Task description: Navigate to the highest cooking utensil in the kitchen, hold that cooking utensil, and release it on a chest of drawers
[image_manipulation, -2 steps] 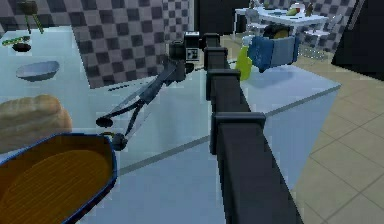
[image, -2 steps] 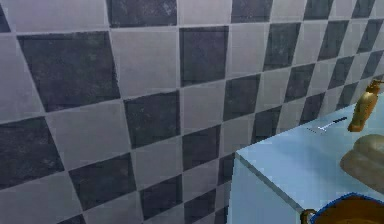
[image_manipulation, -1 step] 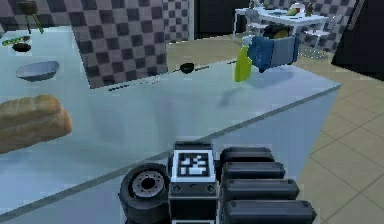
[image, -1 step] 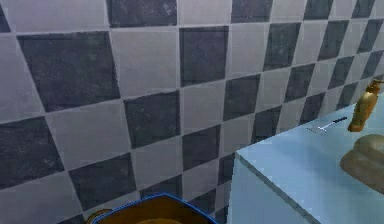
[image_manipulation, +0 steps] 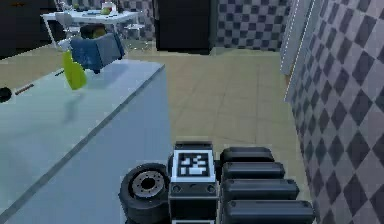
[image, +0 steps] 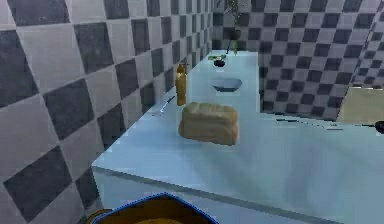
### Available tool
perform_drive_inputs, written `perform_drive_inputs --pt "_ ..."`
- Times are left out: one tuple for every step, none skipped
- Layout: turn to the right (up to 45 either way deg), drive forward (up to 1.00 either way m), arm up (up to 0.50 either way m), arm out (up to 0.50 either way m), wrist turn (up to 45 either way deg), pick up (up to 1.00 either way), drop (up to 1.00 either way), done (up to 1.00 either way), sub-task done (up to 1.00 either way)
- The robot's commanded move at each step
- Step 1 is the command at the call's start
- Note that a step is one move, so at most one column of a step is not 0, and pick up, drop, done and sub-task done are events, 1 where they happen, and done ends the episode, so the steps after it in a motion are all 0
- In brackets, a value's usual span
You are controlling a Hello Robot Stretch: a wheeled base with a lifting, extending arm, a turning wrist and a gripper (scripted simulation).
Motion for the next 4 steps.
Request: perform_drive_inputs --pt "45.0 0.0 0.0 0.0 0.0 0.0 0.0 0.0 0.0" --pt "45.0 0.0 0.0 0.0 0.0 0.0 0.0 0.0 0.0" --pt "18.0 0.0 0.0 0.0 0.0 0.0 0.0 0.0 0.0" --pt "0.0 1.0 0.0 0.0 0.0 0.0 0.0 0.0 0.0"
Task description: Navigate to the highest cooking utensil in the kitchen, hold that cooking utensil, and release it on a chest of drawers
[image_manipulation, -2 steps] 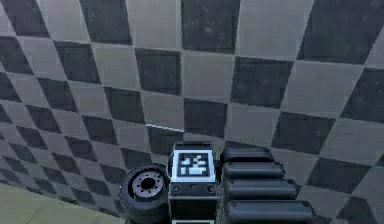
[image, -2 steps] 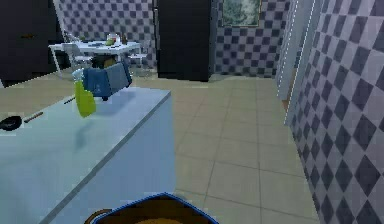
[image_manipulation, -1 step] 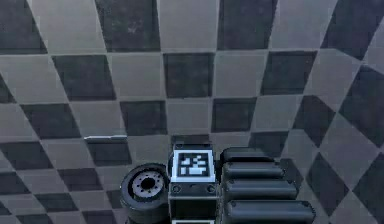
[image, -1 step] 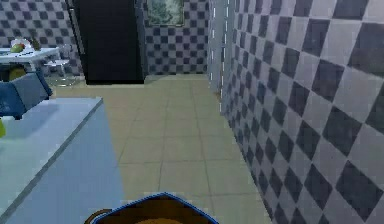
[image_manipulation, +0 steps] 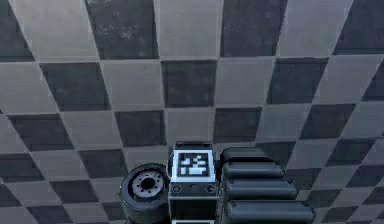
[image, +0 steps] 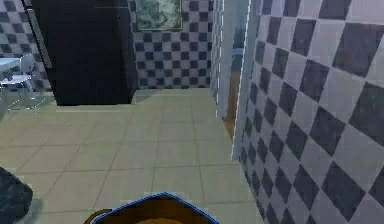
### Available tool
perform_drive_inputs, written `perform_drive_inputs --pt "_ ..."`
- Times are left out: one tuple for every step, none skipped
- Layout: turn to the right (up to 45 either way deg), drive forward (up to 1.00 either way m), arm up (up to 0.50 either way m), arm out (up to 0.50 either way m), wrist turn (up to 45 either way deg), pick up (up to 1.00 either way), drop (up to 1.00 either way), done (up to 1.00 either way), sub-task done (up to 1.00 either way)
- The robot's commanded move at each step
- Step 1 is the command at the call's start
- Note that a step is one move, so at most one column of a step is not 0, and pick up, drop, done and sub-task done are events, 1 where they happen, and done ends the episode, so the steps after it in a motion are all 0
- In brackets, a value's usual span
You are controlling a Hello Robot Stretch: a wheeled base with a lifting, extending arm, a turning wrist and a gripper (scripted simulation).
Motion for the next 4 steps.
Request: perform_drive_inputs --pt "0.0 1.0 0.0 0.0 0.0 0.0 0.0 0.0 0.0" --pt "0.0 0.85 0.0 0.0 0.0 0.0 0.0 0.0 0.0" --pt "36.0 0.0 0.0 0.0 0.0 0.0 0.0 0.0 0.0" --pt "0.0 0.4 0.0 0.0 0.0 0.0 0.0 0.0 0.0"
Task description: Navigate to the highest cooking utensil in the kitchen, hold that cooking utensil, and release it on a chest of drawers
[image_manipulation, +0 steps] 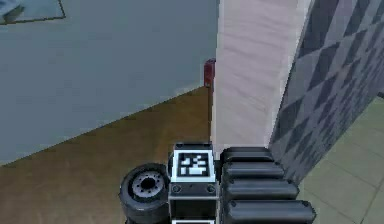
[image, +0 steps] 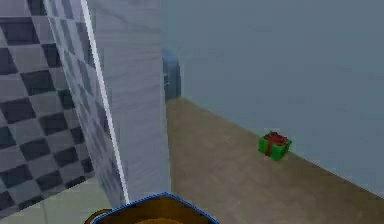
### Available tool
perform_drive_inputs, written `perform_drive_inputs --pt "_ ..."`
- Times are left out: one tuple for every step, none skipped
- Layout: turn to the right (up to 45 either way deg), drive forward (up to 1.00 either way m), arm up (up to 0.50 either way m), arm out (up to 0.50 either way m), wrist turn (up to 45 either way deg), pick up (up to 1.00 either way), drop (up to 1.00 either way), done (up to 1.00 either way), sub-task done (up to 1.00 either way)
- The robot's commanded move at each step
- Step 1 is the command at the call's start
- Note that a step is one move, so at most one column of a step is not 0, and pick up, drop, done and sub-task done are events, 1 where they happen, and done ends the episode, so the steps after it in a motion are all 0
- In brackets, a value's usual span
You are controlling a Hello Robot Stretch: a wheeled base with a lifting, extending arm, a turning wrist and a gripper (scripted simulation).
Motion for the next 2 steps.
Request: perform_drive_inputs --pt "45.0 0.0 0.0 0.0 0.0 0.0 0.0 0.0 0.0" --pt "3.0 0.0 0.0 0.0 0.0 0.0 0.0 0.0 0.0"
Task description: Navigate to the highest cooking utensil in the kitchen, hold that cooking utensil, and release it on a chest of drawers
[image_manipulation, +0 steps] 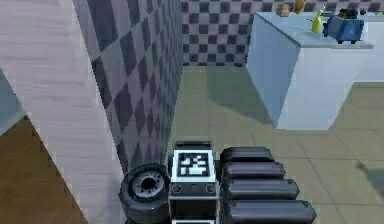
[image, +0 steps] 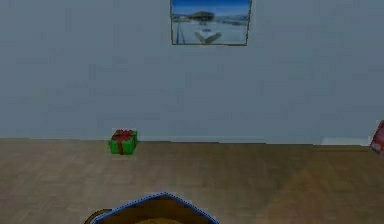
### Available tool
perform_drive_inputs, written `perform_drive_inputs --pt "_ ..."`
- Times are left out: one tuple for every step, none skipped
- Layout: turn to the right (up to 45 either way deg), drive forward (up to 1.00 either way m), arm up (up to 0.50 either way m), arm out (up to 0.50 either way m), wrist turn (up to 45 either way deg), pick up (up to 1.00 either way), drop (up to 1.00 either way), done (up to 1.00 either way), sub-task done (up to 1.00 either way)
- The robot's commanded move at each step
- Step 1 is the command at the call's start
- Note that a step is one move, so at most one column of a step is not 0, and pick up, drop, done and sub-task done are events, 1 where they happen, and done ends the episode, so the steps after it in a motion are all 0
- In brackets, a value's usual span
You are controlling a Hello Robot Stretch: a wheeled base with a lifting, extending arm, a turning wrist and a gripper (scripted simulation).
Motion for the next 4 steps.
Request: perform_drive_inputs --pt "0.0 0.6 0.0 0.0 0.0 0.0 0.0 0.0 0.0" --pt "3.0 0.0 0.0 0.0 0.0 0.0 0.0 0.0 0.0" --pt "0.0 0.45 0.0 0.0 0.0 0.0 0.0 0.0 0.0" --pt "45.0 0.0 0.0 0.0 0.0 0.0 0.0 0.0 0.0"
